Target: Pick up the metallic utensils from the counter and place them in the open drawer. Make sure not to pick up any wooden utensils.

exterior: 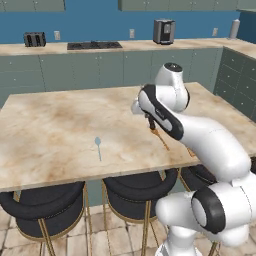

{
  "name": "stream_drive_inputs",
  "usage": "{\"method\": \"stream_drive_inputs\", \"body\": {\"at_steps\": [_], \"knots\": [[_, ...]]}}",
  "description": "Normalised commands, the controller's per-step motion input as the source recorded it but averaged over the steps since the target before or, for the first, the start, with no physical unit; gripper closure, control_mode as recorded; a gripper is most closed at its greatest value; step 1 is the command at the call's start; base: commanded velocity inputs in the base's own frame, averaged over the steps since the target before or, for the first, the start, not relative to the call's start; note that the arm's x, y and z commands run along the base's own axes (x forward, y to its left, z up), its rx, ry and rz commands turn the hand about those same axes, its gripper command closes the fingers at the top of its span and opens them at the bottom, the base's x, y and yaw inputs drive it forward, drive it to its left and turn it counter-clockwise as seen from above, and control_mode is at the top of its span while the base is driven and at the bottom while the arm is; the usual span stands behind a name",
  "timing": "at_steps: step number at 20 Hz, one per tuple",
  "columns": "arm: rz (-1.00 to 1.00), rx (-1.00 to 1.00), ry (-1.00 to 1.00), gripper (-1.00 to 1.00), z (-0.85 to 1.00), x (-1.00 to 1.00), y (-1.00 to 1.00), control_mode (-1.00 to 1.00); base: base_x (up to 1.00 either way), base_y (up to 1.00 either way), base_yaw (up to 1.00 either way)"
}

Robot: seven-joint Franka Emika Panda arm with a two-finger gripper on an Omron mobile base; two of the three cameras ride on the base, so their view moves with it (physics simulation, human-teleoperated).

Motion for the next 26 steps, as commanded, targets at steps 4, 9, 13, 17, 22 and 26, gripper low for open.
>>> {"method": "stream_drive_inputs", "body": {"at_steps": [4, 9, 13, 17, 22, 26], "knots": [[0.00, 0.01, -0.14, 1.00, 0.33, -0.67, -0.25, -1.00, 0.00, 0.00, 0.00], [0.00, 0.03, -0.16, 1.00, 0.54, -0.51, -0.30, -1.00, 0.00, 0.00, 0.00], [0.00, 0.01, -0.18, 1.00, 0.53, -0.54, -0.17, -1.00, 0.00, 0.00, 0.00], [0.00, 0.02, -0.26, 1.00, 0.61, -0.59, -0.12, -1.00, 0.00, 0.00, 0.00], [0.00, 0.00, -0.10, 1.00, 0.22, -0.21, -0.01, 1.00, -0.47, -0.01, 0.00], [0.00, 0.00, 0.00, 1.00, 0.00, 0.00, 0.00, 1.00, -1.00, 0.31, 0.07]]}}
